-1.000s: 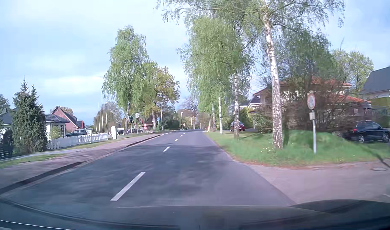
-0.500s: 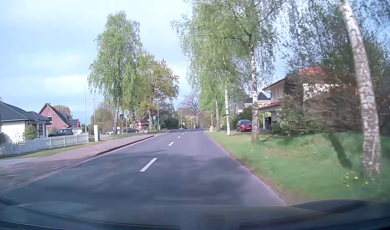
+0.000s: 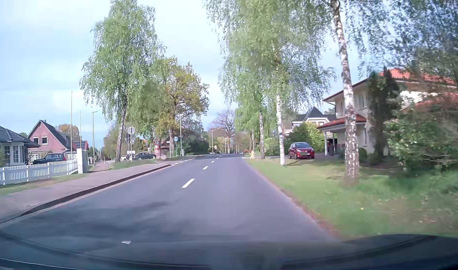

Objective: Follow the waypoints while adhering to traffic rules and regulations

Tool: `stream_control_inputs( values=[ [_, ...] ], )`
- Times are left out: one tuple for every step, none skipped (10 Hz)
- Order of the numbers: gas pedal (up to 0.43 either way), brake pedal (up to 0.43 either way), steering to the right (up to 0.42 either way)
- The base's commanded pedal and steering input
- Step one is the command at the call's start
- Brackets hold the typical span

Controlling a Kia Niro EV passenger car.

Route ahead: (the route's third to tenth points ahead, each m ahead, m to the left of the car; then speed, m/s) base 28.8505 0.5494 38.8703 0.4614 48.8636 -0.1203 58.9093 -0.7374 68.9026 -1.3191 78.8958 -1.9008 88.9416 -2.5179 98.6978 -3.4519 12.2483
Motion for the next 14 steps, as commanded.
stream_control_inputs(
  values=[
    [0.067, 0.000, -0.005],
    [0.067, 0.000, -0.005],
    [0.067, 0.000, -0.005],
    [0.067, 0.000, -0.005],
    [0.067, 0.000, -0.005],
    [0.067, 0.000, -0.005],
    [0.067, 0.000, -0.005],
    [0.067, 0.000, -0.003],
    [0.067, 0.000, -0.001],
    [0.067, 0.000, -0.001],
    [0.067, 0.000, 0.000],
    [0.067, 0.000, 0.001],
    [0.067, 0.000, 0.001],
    [0.067, 0.000, 0.003]
  ],
)
